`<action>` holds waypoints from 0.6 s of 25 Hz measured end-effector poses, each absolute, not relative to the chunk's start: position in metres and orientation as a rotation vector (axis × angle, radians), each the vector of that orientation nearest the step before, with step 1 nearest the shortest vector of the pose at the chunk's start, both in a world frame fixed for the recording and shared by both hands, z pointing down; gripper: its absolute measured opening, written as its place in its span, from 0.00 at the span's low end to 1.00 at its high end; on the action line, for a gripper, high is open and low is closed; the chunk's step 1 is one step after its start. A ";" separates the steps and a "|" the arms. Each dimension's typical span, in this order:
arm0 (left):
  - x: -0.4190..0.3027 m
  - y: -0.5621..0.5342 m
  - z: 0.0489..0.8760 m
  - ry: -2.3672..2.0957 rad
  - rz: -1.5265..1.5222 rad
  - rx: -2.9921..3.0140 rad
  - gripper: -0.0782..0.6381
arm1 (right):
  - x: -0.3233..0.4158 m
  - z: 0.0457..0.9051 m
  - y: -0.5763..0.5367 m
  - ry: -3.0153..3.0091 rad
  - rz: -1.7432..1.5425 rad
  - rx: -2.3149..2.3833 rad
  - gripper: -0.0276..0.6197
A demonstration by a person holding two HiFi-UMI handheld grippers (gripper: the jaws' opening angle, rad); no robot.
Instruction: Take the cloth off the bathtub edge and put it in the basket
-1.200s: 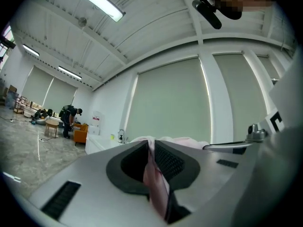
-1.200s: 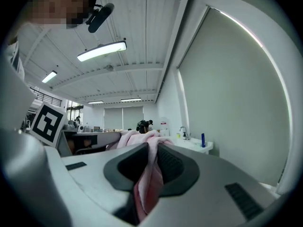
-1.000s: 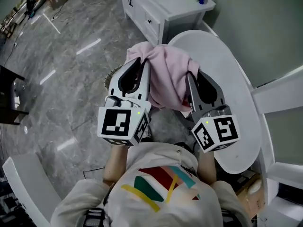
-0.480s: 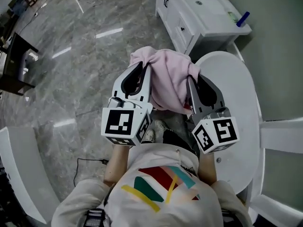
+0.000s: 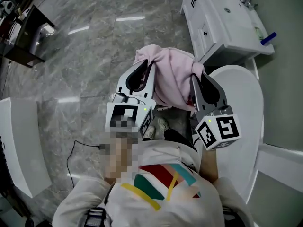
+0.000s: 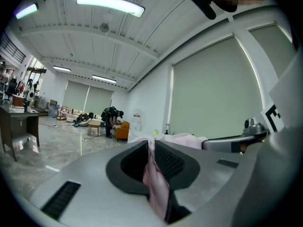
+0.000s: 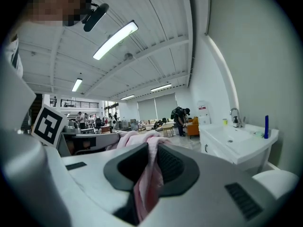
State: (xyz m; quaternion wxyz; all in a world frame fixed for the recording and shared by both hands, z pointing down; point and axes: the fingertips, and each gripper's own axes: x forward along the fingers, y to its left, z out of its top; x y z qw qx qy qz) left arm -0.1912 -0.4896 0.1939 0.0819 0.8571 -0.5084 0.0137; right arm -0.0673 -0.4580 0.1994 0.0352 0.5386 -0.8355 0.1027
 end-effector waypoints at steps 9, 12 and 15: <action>-0.197 -0.521 0.240 -1.542 0.155 2.479 0.19 | -0.065 0.241 -0.496 -2.545 0.355 1.585 0.16; -0.202 -0.529 0.266 -1.534 0.230 2.468 0.19 | -0.071 0.267 -0.505 -2.528 0.358 1.538 0.16; -0.204 -0.536 0.292 -1.501 0.296 2.457 0.19 | -0.072 0.295 -0.511 -2.492 0.363 1.511 0.16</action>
